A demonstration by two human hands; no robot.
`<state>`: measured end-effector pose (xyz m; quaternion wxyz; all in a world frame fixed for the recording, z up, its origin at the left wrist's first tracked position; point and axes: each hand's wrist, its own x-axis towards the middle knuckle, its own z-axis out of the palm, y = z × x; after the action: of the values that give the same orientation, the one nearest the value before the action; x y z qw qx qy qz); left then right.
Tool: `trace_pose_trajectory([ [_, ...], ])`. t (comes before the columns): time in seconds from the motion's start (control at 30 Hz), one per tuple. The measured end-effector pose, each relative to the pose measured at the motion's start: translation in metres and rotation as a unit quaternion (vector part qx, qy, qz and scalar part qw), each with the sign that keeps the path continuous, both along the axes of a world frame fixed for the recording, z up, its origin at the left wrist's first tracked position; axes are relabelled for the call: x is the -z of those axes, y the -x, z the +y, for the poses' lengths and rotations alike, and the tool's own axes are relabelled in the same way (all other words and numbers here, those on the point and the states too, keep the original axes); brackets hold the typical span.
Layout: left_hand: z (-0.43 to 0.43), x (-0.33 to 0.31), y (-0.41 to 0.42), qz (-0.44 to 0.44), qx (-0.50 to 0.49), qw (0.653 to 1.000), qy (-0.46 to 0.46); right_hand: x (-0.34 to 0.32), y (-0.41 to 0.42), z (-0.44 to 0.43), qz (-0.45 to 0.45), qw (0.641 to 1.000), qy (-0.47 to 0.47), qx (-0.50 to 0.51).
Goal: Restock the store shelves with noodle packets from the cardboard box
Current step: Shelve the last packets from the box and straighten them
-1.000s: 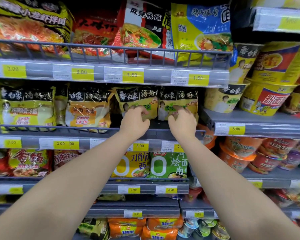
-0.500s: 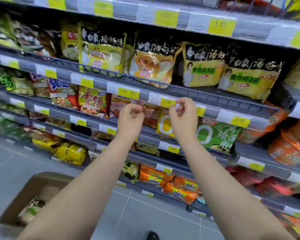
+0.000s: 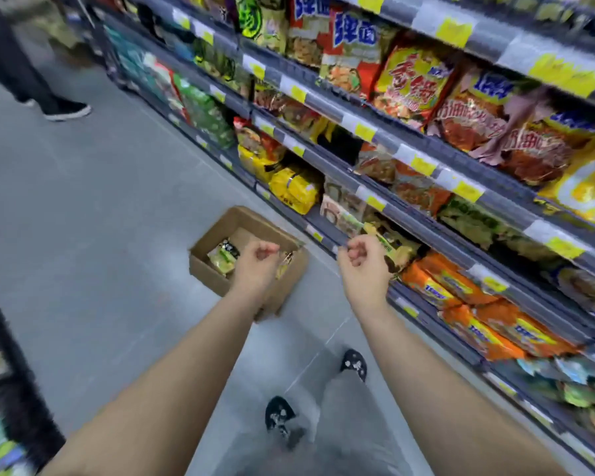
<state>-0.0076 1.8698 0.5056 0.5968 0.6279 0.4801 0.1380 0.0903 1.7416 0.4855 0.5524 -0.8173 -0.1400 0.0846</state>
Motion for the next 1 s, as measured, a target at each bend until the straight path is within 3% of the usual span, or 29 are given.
trace_pose_trajectory([
  [0.27, 0.070, 0.046, 0.051, 0.054, -0.052, 0.992, 0.098, 0.070, 0.035, 0.073, 0.155, 0.974, 0.118, -0.112],
  [0.63, 0.242, 0.088, 0.006, 0.117, -0.011, 0.989, 0.094, 0.131, -0.004, 0.227, 0.270, 0.928, 0.208, -0.149],
  [0.83, 0.308, 0.139, -0.013, 0.174, 0.026, 0.977, 0.123, 0.152, -0.022, 0.271, 0.300, 0.914, 0.247, -0.114],
  [1.0, 0.362, 0.201, -0.027, 0.228, 0.120, 0.954, 0.151, 0.194, -0.030, 0.313, 0.337, 0.899, 0.277, -0.035],
])
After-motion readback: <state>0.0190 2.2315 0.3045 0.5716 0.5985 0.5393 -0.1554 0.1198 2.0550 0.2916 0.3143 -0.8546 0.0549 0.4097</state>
